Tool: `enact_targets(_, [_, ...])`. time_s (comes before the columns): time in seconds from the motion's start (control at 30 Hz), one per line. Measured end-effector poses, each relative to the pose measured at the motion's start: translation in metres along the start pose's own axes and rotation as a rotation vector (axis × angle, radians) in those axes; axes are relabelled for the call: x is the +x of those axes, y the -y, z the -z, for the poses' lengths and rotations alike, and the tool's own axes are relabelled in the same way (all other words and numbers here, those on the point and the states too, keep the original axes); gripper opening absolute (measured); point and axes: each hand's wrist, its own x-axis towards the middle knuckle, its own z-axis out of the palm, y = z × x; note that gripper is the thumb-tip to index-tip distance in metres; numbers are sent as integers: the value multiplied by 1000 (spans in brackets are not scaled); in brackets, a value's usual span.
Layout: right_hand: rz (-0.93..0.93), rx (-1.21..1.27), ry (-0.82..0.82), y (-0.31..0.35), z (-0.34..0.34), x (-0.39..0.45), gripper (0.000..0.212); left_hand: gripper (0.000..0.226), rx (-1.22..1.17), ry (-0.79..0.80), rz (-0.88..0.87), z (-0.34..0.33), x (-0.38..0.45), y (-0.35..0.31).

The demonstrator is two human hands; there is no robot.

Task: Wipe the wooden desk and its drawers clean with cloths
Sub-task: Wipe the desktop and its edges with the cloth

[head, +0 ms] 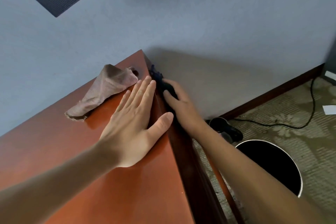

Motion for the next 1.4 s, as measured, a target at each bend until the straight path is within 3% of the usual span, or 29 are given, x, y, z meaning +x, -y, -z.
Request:
enact_targets(0.13, [142, 91, 92, 17, 0, -36, 36, 93, -20, -33, -6, 0, 0, -1])
enact_targets(0.3, [-23, -117, -47, 10, -19, 86, 35, 100, -20, -23, 24, 2, -1, -1])
enact_targets(0.4, [-164, -127, -37, 15, -22, 133, 32, 99, -31, -26, 22, 1, -1, 1])
enact_targets(0.47, [-122, -82, 17, 21, -25, 122, 34, 97, -43, -26, 16, 0, -1, 2])
enact_targets(0.57, [86, -46, 81, 23, -15, 52, 32, 95, -43, -30, 11, 0, 0, 1])
enact_targets(0.67, [66, 15, 69, 2, -4, -1, 40, 95, -31, -12, 21, 0, -2, 1])
enact_targets(0.83, [-88, -131, -3, 5, -19, 95, 36, 95, -6, 2, 19, 0, -1, 2])
enact_targets(0.93, [-188, -238, -37, 5, -27, 157, 48, 96, -8, 5, 25, 0, 0, 2])
enact_targets(1.0, [-113, -183, -35, 15, -30, 146, 41, 96, -16, 14, 24, 1, -1, 2])
enact_targets(1.13, [170, -114, 67, 18, -14, 38, 39, 95, -5, 7, 16, -1, 1, 2])
enact_targets(1.27, [157, -113, 74, -15, 3, -13, 44, 96, -9, 10, 24, 0, 1, 1])
enact_targets(1.4, [46, -233, 41, -9, -11, 70, 40, 95, -9, 8, 19, -1, 0, 3])
